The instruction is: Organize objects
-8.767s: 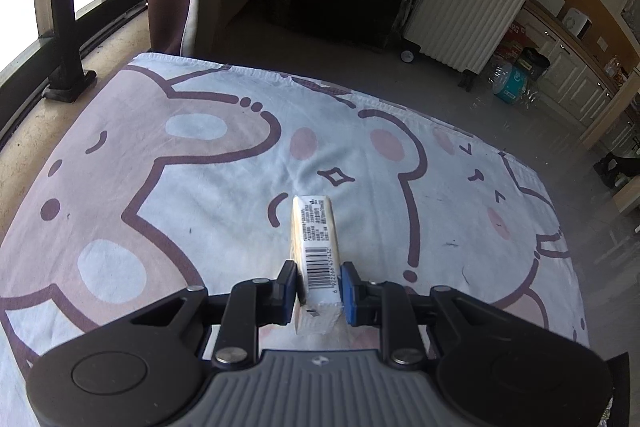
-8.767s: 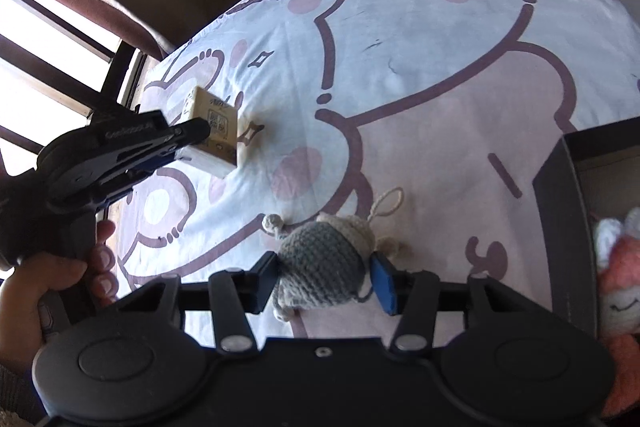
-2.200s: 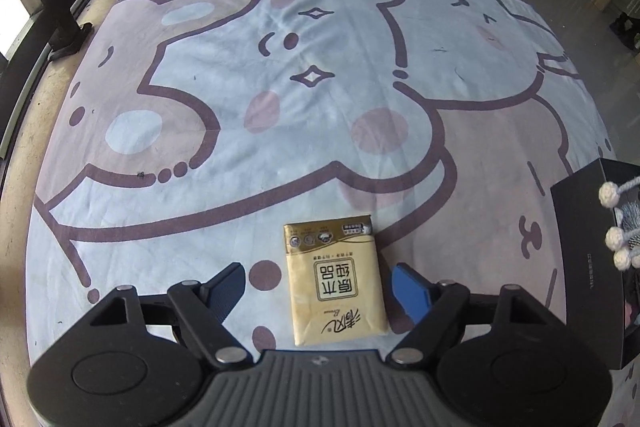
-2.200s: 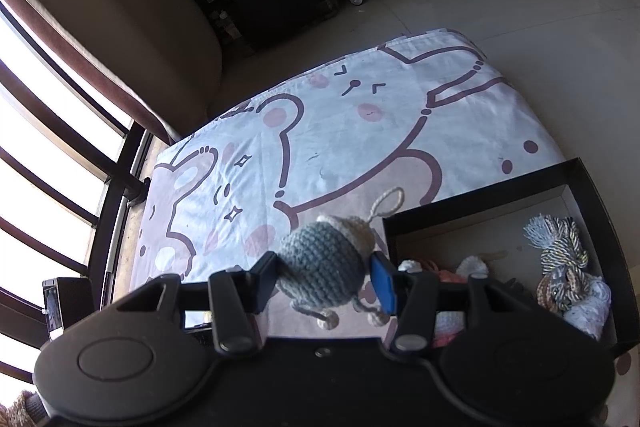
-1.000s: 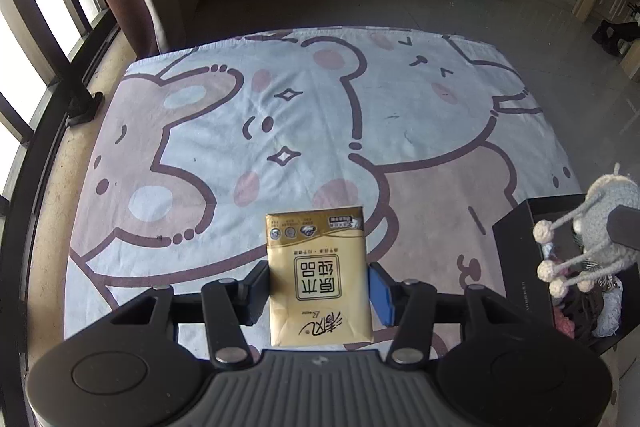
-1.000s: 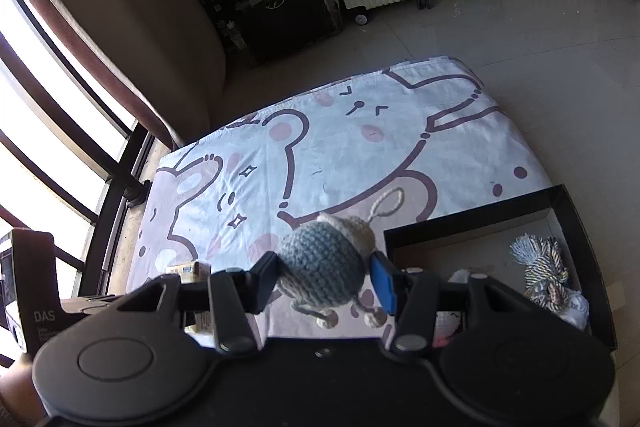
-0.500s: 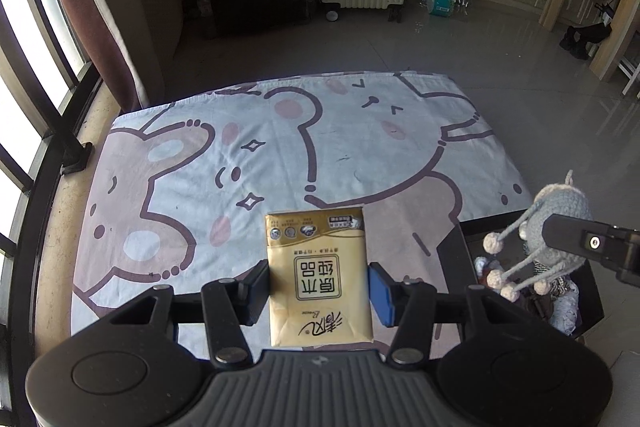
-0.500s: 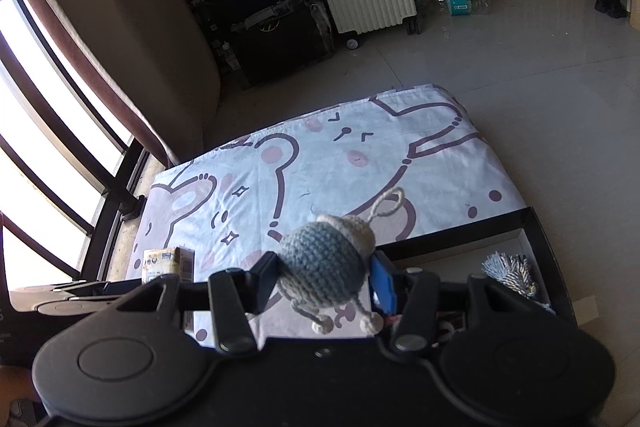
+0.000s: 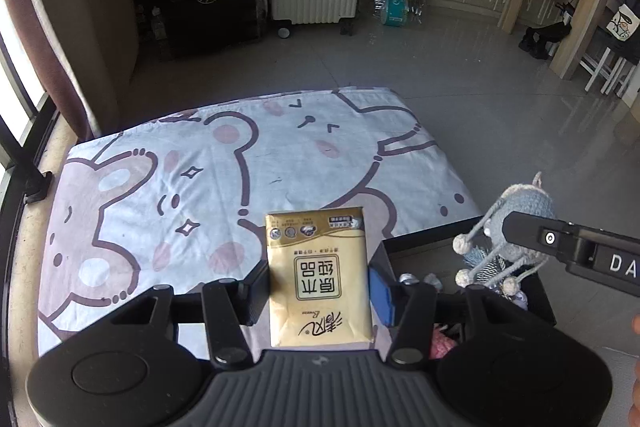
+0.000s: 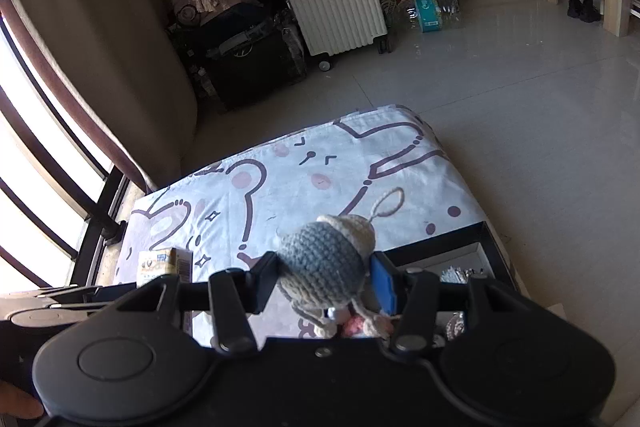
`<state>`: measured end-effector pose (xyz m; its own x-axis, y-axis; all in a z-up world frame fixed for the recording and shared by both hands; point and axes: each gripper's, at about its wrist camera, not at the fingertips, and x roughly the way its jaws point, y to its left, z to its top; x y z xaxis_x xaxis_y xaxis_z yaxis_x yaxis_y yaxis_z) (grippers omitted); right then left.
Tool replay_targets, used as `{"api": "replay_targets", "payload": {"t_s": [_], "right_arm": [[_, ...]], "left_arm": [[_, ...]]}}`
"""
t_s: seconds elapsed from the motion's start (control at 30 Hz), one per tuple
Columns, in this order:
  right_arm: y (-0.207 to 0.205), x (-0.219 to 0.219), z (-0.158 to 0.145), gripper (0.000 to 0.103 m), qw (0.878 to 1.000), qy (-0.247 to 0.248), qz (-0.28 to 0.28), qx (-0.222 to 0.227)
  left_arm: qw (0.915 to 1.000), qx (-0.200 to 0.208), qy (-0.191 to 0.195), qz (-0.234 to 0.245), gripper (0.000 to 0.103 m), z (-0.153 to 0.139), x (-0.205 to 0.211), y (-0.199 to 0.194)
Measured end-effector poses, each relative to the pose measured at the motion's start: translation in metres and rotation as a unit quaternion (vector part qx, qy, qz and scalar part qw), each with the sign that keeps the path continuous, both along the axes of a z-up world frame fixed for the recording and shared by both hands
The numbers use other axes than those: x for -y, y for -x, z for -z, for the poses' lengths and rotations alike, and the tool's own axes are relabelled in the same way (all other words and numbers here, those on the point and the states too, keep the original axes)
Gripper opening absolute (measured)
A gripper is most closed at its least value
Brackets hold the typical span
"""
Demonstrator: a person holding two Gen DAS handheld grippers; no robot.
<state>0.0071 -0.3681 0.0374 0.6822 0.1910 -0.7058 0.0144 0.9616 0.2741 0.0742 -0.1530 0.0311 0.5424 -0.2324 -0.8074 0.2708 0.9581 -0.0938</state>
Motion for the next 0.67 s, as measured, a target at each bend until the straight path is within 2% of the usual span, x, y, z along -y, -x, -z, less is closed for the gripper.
{"api": "replay_targets", "payload": {"t_s": [0.4,0.67], "right_arm": [[-0.001,0.052,0.008,0.051,0.998,-0.008,0.065,0.012],[-0.004,0.079,0.019,0.051,0.996,-0.008,0.089,0.014]], "left_arm": [[0.9971,-0.025,0.061,0.039,0.053,0.021,0.06,-0.014],[0.9926,-0.046,0.092,0.065,0.053,0.053,0.102,-0.028]]}}
